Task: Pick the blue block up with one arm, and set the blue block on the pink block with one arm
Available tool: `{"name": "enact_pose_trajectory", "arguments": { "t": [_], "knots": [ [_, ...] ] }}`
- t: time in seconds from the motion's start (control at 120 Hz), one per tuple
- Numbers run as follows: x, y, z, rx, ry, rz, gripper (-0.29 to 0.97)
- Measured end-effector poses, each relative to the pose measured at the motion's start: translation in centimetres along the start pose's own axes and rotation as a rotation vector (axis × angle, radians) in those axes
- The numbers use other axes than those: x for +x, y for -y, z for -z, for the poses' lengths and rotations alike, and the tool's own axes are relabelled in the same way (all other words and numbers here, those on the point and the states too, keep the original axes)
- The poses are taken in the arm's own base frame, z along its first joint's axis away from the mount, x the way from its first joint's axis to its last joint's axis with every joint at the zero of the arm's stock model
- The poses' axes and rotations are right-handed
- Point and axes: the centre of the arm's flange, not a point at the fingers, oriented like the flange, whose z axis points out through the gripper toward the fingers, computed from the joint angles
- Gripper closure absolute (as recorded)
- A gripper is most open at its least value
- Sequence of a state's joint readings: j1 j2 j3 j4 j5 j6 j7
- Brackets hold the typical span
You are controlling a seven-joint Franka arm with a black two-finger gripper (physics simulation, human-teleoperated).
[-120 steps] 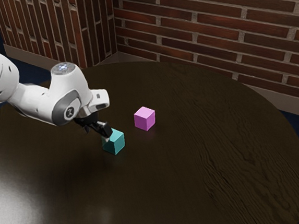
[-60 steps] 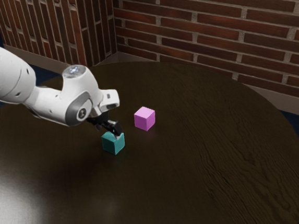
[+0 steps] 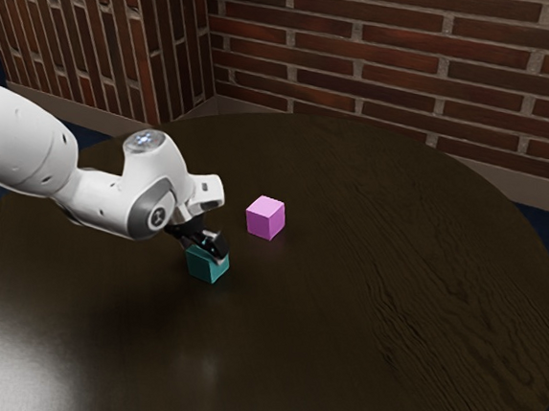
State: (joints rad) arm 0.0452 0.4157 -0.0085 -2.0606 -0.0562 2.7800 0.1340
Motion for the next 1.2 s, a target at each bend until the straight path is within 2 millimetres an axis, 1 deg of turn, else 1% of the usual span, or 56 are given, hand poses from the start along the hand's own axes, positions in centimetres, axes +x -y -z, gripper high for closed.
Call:
{"name": "enact_pose_trajectory", "arguments": {
  "t": [0.233,0.3,0.542,0.625,0.808,0.983,1.083,1.2],
  "knots": [
    [0.2,-0.3,-0.6,-0.004,0.002,-0.006,0.01],
    [0.2,-0.2,-0.6,-0.005,0.002,-0.004,0.05],
    [0.2,-0.1,-0.6,-0.005,0.003,-0.004,0.26],
    [0.2,-0.1,-0.6,-0.004,0.003,-0.005,0.29],
    [0.4,-0.2,-0.5,-0.004,-0.001,-0.008,0.29],
    [1.7,-0.5,0.4,-0.003,-0.029,-0.017,0.31],
    [3.4,-1.0,1.6,-0.005,-0.062,-0.026,0.32],
    [5.9,-1.5,3.7,-0.008,-0.09,-0.036,0.35]
  ]
}}
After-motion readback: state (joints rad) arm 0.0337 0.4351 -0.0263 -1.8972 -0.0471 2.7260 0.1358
